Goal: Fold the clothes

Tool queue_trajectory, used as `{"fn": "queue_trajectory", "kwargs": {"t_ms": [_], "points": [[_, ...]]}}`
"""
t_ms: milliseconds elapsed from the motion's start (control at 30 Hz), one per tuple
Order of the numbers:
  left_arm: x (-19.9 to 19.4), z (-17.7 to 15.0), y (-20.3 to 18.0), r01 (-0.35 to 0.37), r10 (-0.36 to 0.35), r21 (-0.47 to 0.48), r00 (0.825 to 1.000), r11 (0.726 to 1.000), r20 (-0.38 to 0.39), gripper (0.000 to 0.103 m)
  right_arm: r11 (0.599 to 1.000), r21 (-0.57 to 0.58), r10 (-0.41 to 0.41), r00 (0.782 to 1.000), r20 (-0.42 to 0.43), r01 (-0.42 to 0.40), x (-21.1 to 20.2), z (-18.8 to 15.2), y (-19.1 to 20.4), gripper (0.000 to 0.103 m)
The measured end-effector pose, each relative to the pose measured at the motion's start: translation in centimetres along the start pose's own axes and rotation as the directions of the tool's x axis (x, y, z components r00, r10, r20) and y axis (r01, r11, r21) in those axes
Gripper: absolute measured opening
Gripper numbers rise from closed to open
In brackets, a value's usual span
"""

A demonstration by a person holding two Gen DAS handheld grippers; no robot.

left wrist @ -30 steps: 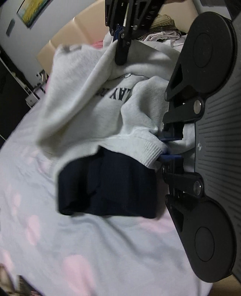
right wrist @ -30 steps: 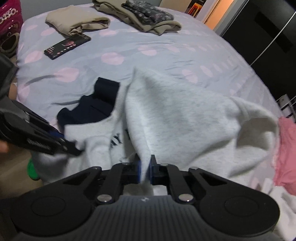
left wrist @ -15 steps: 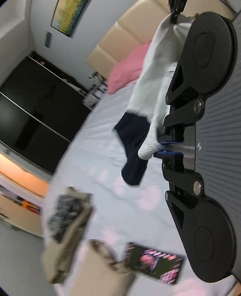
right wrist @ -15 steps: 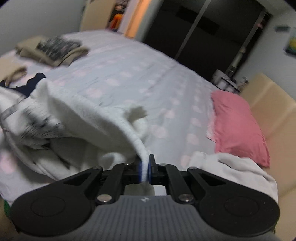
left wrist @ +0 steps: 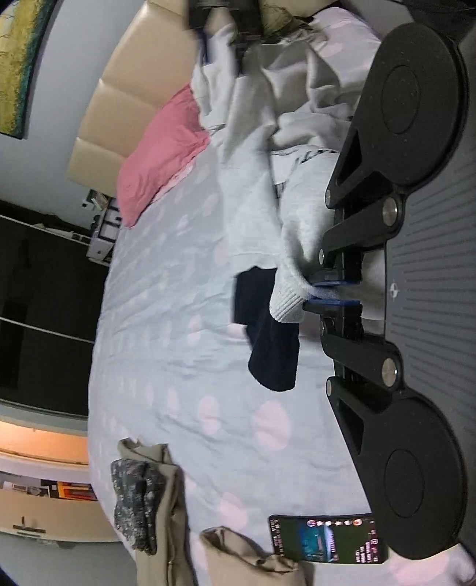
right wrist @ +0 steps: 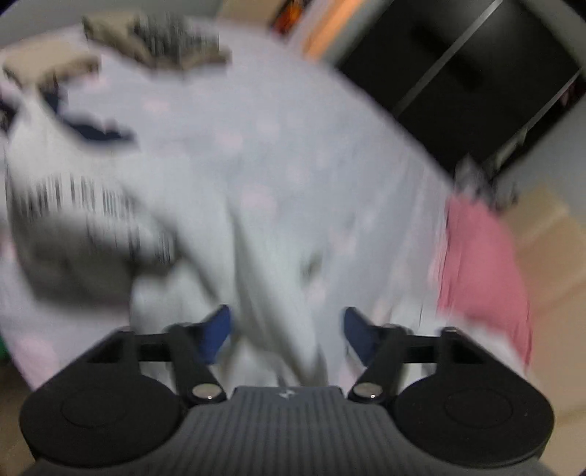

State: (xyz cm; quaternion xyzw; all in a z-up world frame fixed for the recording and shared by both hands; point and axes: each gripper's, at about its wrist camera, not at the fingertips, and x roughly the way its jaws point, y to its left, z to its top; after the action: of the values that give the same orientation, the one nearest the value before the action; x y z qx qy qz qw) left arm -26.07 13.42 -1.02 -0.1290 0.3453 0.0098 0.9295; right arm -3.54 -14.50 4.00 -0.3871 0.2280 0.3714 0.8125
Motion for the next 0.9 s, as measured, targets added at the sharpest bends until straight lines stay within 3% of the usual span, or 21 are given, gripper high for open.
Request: {"fn": "queue_trajectory", "kwargs": {"t_ms": [100, 267, 500, 533, 567, 600, 700, 900], "points": [[-0.2, -0.5, 0.0, 0.011, -0.01, 0.013, 1.0, 1.0, -0.021, 0.005, 0.995, -0.016, 0.098, 0.994, 0.05, -0.097, 0.8, 3.0, 1.5, 0.073], [-0.3, -1.3, 0.8, 0.029, -0.028, 0.008, 0.999, 1.0, -0.041, 0.005, 0.939, -0.225, 0.276, 0.96, 0.045, -0.26, 5.1, 6.5, 5.7, 0.073], [-0.1, -2.4, 0.9, 0.05, -0.049, 0.013, 0.995, 0.999, -0.083, 0.005, 0.852, -0.409, 0.312, 0.944, -0.107, -0.327, 13.1, 8.3, 9.8, 0.08], [0.0, -2.5, 1.0, 0.051, -0.05, 0.012, 0.995, 0.999, -0.085, 0.005, 0.85, -0.407, 0.307, 0.942, -0.135, -0.335, 14.1, 8.3, 10.2, 0.073], [0.0, -2.5, 1.0, 0.053, -0.052, 0.011, 0.995, 0.999, -0.087, 0.005, 0.849, -0.399, 0.305, 0.938, -0.166, -0.347, 15.0, 8.3, 10.4, 0.054], [0.1, -2.6, 1.2, 0.052, -0.051, 0.009, 0.995, 0.999, -0.088, 0.005, 0.841, -0.398, 0.314, 0.93, -0.19, -0.365, 15.4, 8.1, 10.7, 0.006], [0.6, -2.9, 1.8, 0.044, -0.044, -0.009, 0.995, 0.999, -0.091, 0.006, 0.83, -0.467, 0.284, 0.952, -0.118, -0.305, 12.9, 7.8, 10.9, 0.004], [1.3, -3.7, 2.3, 0.033, -0.035, -0.032, 0.997, 0.999, -0.073, 0.01, 0.921, -0.31, 0.265, 0.963, 0.055, -0.236, 4.6, 7.8, 5.2, 0.004]]}}
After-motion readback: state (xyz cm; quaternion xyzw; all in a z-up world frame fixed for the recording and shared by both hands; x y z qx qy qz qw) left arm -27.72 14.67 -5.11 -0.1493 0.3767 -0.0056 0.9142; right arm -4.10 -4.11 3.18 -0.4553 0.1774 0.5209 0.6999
